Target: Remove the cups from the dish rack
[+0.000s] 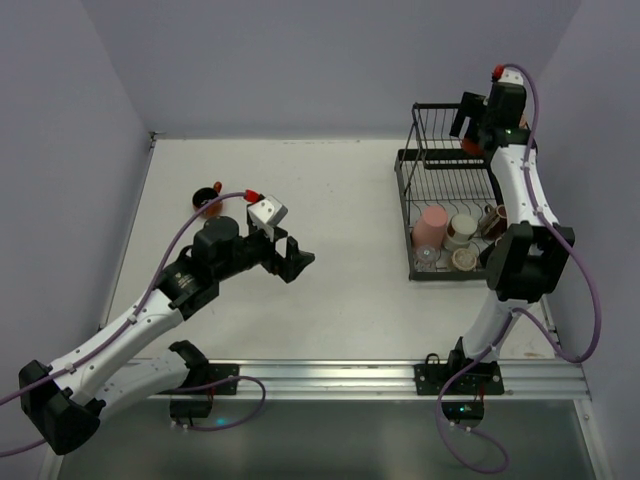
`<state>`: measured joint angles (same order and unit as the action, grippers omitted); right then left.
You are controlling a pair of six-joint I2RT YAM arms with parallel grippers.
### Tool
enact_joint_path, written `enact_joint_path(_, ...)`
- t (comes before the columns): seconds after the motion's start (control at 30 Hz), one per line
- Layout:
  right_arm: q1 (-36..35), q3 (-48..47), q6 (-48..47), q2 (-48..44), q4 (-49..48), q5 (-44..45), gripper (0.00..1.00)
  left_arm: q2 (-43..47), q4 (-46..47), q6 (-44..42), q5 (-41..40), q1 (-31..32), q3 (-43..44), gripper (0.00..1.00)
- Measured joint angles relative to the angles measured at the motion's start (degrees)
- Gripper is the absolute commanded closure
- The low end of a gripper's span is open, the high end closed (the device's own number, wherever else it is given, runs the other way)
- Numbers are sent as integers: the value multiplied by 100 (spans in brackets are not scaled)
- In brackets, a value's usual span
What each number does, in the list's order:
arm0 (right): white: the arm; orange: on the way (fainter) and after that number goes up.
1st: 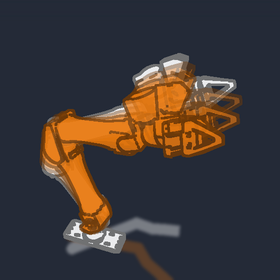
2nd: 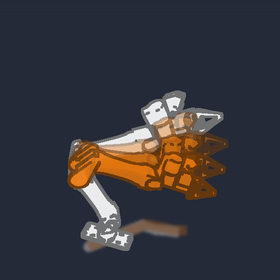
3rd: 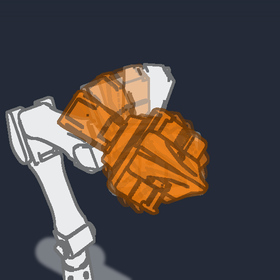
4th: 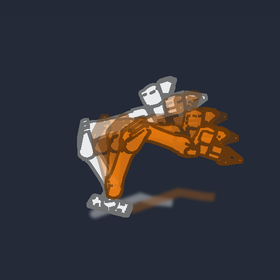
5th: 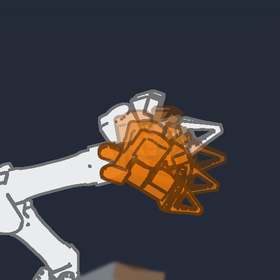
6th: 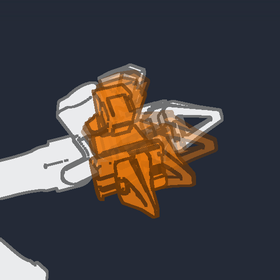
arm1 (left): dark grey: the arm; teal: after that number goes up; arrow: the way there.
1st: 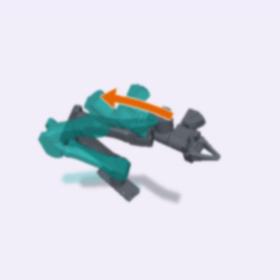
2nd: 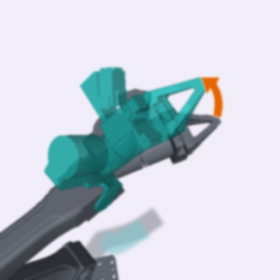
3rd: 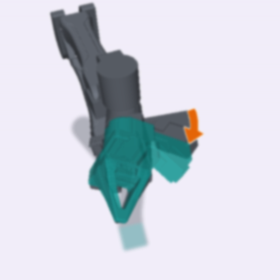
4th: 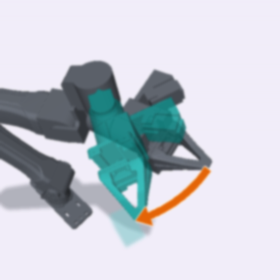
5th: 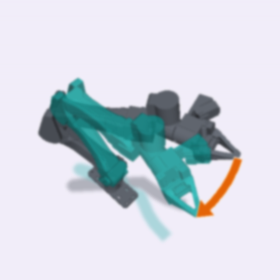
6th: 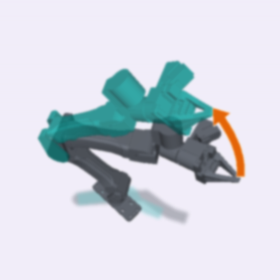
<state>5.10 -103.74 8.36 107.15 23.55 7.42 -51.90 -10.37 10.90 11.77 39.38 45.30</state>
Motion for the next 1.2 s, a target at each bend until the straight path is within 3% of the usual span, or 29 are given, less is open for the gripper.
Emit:
enact_joint_path(0.27, -17, -284, -92, 330, 310, -105, 22, 2, 0, 0, 2, -26, 0, 0)
enact_joint_path(0.47, -17, -415, -195, 498, 455, -125, 22, 2, 2, 0, 4, -26, 0, 0)
enact_joint_path(0.5, -17, -415, -201, 498, 461, -140, 33, 2, 2, 2, 4, -26, 0, 0)
enact_joint_path(0.63, -17, -415, -232, 487, 452, -245, 58, 2, 2, 2, 11, -31, 0, 0)
enact_joint_path(0.67, -17, -411, -203, 485, 444, -260, 64, 2, 2, 2, 13, -31, 0, 0)
enact_joint_path(0.7, -17, -402, -203, 485, 435, -271, 64, 2, 2, 2, 15, -31, 0, 0)
enact_joint_path(0.73, -17, -391, -199, 472, 422, -286, 72, 2, 2, 4, 17, -31, 0, 0)
enact_joint_path(0.93, -22, -313, -63, 282, 308, -433, 76, 0, 11, 63, 48, -31, 0, 0)
enact_joint_path(1.2, -28, 295, 575, -643, -452, -885, 76, -55, 87, 363, 155, -31, 142, 0)
